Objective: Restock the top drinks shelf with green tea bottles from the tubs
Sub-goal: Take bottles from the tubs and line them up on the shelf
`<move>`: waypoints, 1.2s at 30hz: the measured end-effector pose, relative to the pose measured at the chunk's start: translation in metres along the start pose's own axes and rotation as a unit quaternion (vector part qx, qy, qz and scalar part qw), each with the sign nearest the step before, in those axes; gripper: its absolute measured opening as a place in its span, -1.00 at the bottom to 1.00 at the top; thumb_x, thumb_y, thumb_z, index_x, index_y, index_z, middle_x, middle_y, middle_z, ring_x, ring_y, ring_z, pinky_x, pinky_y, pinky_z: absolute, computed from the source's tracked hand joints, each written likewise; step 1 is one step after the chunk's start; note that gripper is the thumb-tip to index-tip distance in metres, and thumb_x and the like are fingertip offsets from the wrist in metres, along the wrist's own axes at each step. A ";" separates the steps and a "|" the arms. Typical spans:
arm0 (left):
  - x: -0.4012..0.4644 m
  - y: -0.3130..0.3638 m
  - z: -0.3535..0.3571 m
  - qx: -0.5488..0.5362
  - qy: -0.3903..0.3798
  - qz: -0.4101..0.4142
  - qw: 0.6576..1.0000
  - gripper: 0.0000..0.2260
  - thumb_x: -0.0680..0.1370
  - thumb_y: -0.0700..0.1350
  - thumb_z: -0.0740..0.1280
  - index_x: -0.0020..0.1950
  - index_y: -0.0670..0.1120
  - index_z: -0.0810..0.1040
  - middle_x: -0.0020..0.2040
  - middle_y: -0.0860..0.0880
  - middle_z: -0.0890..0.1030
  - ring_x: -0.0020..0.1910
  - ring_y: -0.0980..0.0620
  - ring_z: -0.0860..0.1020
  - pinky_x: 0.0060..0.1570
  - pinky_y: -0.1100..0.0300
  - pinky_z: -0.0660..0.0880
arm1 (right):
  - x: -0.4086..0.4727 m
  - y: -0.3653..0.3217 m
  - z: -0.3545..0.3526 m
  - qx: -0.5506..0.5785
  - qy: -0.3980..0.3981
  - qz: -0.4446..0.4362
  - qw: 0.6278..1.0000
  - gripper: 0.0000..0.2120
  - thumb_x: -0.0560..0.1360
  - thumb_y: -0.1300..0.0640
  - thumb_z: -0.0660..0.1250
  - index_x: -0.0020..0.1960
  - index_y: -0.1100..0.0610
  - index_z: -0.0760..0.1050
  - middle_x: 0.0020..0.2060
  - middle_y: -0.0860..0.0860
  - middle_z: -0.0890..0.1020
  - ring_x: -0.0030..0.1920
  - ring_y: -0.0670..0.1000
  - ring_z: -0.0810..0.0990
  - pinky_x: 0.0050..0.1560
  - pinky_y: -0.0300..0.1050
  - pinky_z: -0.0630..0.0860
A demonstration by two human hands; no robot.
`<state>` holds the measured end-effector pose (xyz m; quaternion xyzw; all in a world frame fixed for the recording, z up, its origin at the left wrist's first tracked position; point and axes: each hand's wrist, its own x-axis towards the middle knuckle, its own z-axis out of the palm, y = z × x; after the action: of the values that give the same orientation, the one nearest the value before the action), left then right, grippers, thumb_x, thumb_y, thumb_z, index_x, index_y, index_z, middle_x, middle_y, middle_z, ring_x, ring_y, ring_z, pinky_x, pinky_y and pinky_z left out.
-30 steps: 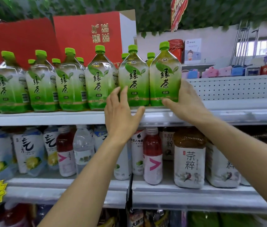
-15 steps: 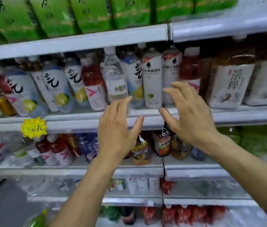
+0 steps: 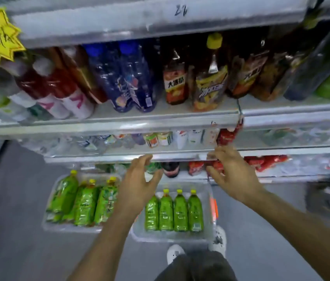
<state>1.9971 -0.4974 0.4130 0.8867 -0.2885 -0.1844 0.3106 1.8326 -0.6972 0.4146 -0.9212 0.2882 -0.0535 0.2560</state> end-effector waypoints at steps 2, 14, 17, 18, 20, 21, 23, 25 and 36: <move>-0.003 -0.033 0.027 -0.026 -0.041 -0.058 0.997 -0.57 0.56 0.01 0.43 0.39 -0.07 0.50 0.26 -0.04 0.58 0.13 0.03 0.57 0.16 0.10 0.50 | -0.007 0.018 0.040 0.016 -0.063 0.038 0.997 -0.64 0.52 -0.03 0.31 0.22 0.16 0.52 0.20 0.11 0.50 0.25 0.18 0.47 0.08 0.08 0.53; -0.011 -0.198 0.213 -0.084 -0.190 -0.309 0.928 -0.62 0.57 -0.05 0.43 0.35 -0.12 0.50 0.18 -0.11 0.62 0.06 -0.07 0.61 0.15 0.10 0.52 | -0.037 0.114 0.274 0.048 -0.348 0.263 0.899 -0.53 0.59 0.03 0.29 0.43 0.15 0.28 0.32 0.15 0.47 0.31 0.14 0.49 0.22 -0.05 0.46; 0.001 -0.226 0.252 -0.096 -0.206 -0.333 0.915 -0.59 0.58 -0.08 0.42 0.39 -0.15 0.47 0.21 -0.15 0.61 0.10 -0.06 0.58 0.11 0.17 0.48 | -0.028 0.137 0.321 0.068 -0.354 0.299 0.883 -0.47 0.59 0.05 0.31 0.45 0.23 0.23 0.31 0.20 0.48 0.32 0.18 0.46 0.22 -0.07 0.43; 0.006 -0.236 0.265 -0.091 -0.212 -0.336 0.913 -0.58 0.59 -0.08 0.41 0.41 -0.17 0.46 0.24 -0.17 0.60 0.14 -0.09 0.58 0.14 0.15 0.49 | -0.024 0.147 0.336 0.075 -0.349 0.310 0.881 -0.48 0.58 0.05 0.32 0.42 0.25 0.25 0.29 0.22 0.49 0.31 0.20 0.47 0.23 -0.04 0.45; 0.019 -0.251 0.288 -0.068 -0.219 -0.329 0.916 -0.54 0.59 -0.08 0.41 0.45 -0.18 0.43 0.30 -0.19 0.57 0.24 -0.14 0.56 0.24 0.06 0.50 | -0.013 0.164 0.363 0.093 -0.322 0.337 0.880 -0.49 0.55 0.03 0.35 0.37 0.26 0.29 0.25 0.23 0.53 0.27 0.23 0.50 0.24 0.05 0.47; 0.026 -0.258 0.300 -0.058 -0.215 -0.321 0.920 -0.52 0.58 -0.07 0.41 0.46 -0.17 0.41 0.34 -0.18 0.55 0.29 -0.15 0.54 0.28 0.02 0.48 | -0.007 0.172 0.375 0.100 -0.308 0.348 0.880 -0.47 0.54 0.02 0.36 0.37 0.27 0.30 0.25 0.24 0.53 0.27 0.24 0.50 0.25 0.08 0.47; 0.041 -0.270 0.317 -0.046 -0.204 -0.297 0.932 -0.46 0.58 -0.07 0.41 0.52 -0.16 0.35 0.43 -0.15 0.48 0.39 -0.15 0.47 0.36 -0.01 0.42 | 0.006 0.186 0.398 0.106 -0.279 0.356 0.886 -0.39 0.53 -0.03 0.36 0.43 0.27 0.25 0.30 0.25 0.48 0.30 0.26 0.47 0.28 0.11 0.44; 0.059 -0.280 0.334 -0.017 -0.201 -0.261 0.944 -0.42 0.61 -0.08 0.37 0.57 -0.18 0.26 0.52 -0.15 0.37 0.50 -0.15 0.35 0.47 -0.01 0.30 | 0.021 0.197 0.417 0.118 -0.256 0.366 0.887 -0.29 0.52 -0.10 0.33 0.49 0.25 0.16 0.33 0.26 0.45 0.30 0.28 0.47 0.28 0.16 0.45; 0.148 -0.306 0.386 0.041 -0.290 -0.370 0.882 -0.33 0.67 0.08 0.24 0.61 -0.27 0.07 0.54 -0.26 0.32 0.45 -0.23 0.38 0.24 0.08 0.37 | 0.070 0.226 0.481 0.216 -0.228 0.505 0.804 -0.41 0.56 -0.13 0.28 0.45 0.22 0.36 0.34 0.19 0.50 0.30 0.22 0.49 0.33 0.03 0.40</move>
<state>2.0363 -0.5658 -0.0955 0.8476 -0.0240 -0.5231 0.0859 1.8951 -0.6838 -0.1175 -0.5518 0.6273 0.2342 0.4972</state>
